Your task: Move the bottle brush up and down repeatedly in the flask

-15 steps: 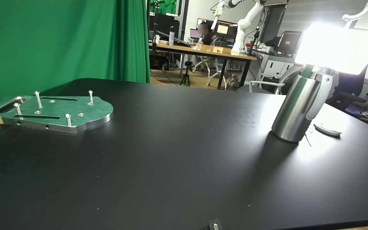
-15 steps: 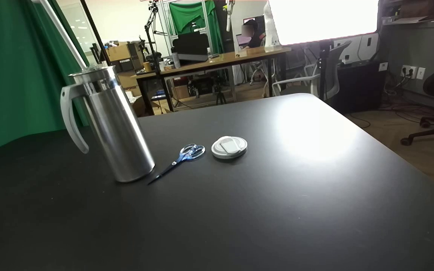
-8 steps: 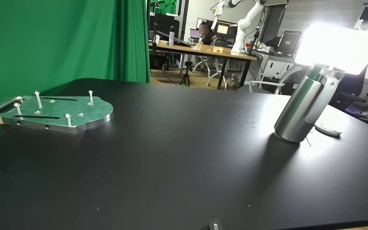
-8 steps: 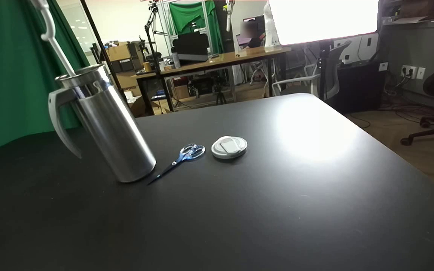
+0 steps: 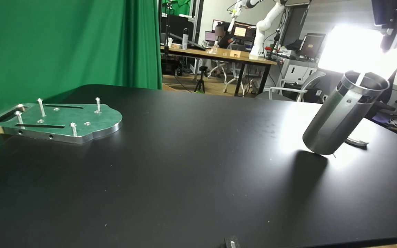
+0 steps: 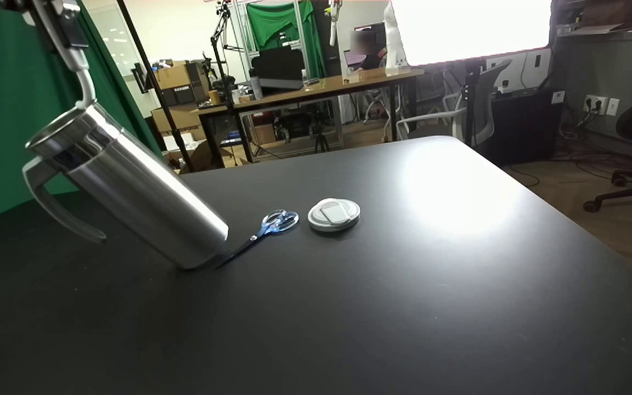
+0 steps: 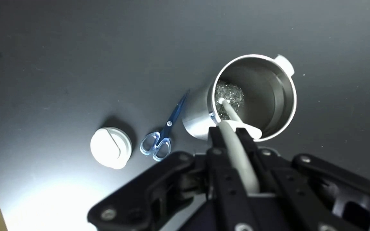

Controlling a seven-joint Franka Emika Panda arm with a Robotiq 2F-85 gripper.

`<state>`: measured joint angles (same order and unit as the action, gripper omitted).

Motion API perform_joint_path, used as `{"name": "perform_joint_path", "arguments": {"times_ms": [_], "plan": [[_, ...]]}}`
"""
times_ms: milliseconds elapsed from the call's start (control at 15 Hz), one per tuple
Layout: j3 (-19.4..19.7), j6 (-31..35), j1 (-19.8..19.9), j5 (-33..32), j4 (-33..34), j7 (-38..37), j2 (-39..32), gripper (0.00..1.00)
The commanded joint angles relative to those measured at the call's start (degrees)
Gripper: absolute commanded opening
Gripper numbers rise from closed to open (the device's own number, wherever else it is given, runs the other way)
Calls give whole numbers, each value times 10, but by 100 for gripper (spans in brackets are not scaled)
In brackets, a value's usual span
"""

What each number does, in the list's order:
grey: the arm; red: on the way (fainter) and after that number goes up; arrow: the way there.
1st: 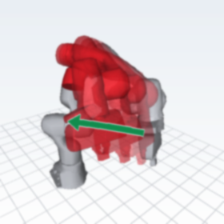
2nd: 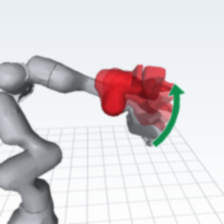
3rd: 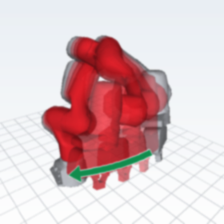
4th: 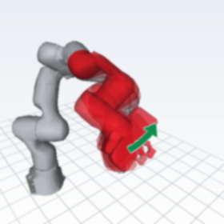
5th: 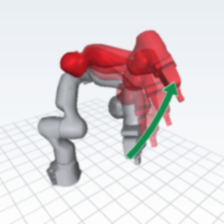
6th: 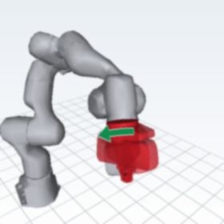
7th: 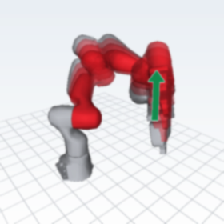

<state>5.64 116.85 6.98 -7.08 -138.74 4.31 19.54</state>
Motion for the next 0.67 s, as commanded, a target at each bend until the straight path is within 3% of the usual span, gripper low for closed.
{"name": "perform_joint_path", "arguments": {"times_ms": [0, 600], "plan": [[3, 3, 11, -8, 18, -35, -16, 4], [9, 13, 34, -18, 27, -72, -27, 4]]}}
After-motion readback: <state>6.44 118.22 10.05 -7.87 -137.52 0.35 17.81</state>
